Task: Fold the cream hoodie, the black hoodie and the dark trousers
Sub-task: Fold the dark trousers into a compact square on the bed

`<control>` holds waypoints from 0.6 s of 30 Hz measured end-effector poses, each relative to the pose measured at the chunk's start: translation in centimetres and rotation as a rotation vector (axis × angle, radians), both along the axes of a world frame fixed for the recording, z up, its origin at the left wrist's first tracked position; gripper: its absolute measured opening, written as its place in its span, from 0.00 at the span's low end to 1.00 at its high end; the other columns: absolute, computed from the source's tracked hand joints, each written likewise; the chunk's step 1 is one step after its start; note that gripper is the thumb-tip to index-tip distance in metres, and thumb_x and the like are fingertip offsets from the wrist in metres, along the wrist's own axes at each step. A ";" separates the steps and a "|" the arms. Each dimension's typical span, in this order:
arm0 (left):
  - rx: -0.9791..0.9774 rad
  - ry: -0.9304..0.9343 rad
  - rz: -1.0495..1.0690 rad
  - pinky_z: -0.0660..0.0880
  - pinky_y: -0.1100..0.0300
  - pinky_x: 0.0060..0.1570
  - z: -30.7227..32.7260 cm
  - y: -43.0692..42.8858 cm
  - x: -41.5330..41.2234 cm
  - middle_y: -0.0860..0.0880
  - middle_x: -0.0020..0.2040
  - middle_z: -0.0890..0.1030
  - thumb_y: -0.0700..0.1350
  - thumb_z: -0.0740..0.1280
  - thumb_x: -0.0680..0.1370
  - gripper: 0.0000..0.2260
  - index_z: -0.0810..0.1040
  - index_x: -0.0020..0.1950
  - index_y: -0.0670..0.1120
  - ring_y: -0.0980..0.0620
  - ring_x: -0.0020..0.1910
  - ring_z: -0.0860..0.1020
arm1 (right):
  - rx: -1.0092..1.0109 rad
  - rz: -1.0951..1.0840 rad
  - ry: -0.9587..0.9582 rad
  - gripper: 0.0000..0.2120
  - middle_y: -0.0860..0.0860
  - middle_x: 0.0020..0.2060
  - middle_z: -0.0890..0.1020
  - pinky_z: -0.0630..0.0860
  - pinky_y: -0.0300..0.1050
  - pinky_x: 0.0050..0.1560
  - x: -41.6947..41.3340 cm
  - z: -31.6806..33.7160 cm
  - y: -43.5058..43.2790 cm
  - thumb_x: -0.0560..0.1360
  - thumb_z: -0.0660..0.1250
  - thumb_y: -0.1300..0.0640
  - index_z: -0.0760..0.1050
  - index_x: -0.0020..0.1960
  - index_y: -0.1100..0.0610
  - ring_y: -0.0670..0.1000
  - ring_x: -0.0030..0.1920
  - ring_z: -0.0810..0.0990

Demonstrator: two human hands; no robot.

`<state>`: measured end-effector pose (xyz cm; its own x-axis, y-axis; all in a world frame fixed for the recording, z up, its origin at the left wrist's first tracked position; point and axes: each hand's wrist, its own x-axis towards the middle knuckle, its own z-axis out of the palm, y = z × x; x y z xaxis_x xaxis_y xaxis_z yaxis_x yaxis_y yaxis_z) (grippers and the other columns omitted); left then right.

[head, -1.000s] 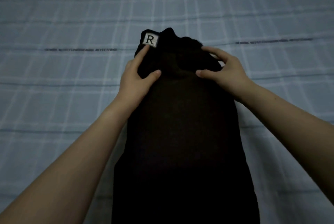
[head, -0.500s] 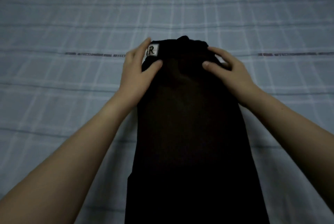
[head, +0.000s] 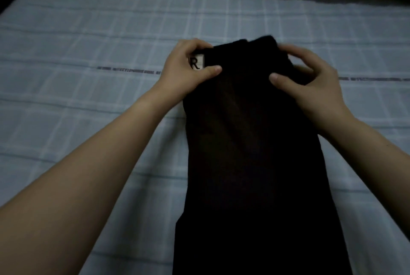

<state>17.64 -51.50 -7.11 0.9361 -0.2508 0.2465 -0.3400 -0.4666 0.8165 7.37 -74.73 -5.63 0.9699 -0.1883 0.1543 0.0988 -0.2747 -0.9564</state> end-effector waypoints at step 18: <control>0.708 -0.124 0.030 0.41 0.42 0.76 -7.5 -5.6 -6.3 0.53 0.81 0.49 0.57 0.48 0.83 0.26 0.48 0.80 0.52 0.47 0.79 0.43 | -0.635 -0.058 0.180 0.24 0.52 0.75 0.67 0.58 0.38 0.69 -1.6 -5.8 2.7 0.83 0.54 0.47 0.61 0.78 0.49 0.51 0.75 0.64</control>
